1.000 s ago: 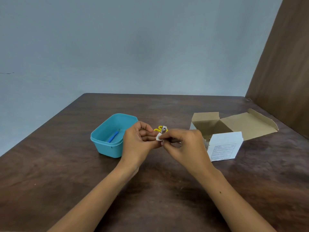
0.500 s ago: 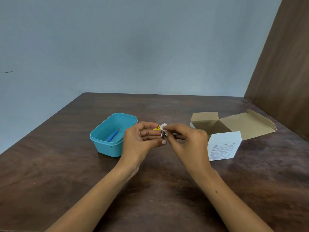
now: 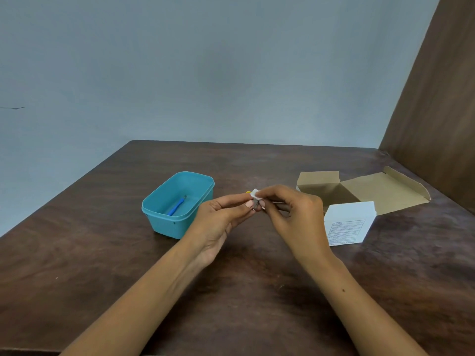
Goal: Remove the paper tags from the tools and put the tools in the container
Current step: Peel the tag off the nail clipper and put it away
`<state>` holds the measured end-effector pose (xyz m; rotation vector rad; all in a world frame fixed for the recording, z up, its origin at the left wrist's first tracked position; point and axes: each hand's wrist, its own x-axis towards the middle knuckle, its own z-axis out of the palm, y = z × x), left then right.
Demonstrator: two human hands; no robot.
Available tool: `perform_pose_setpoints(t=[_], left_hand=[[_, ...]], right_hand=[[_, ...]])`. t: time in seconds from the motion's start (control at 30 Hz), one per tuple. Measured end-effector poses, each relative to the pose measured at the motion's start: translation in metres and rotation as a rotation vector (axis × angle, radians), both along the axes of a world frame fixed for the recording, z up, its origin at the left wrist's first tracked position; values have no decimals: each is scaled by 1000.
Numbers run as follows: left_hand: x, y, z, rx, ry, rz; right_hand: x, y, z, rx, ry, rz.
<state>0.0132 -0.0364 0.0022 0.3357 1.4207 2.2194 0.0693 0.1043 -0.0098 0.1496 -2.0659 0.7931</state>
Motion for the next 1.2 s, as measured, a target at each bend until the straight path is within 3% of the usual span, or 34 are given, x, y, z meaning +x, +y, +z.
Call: perform_pose_setpoints(t=[0.27, 0.77, 1.07, 1.2], left_hand=[[3, 1, -2, -18, -4, 11], [2, -2, -4, -170, 295, 114], [1, -2, -4, -102, 198, 64], [2, 0, -6, -111, 211, 49]], right_hand=[[2, 1, 3, 34, 16, 2], [4, 2, 3, 163, 31, -8], [4, -2, 4, 36, -49, 79], [4, 0, 4, 57, 1, 9]])
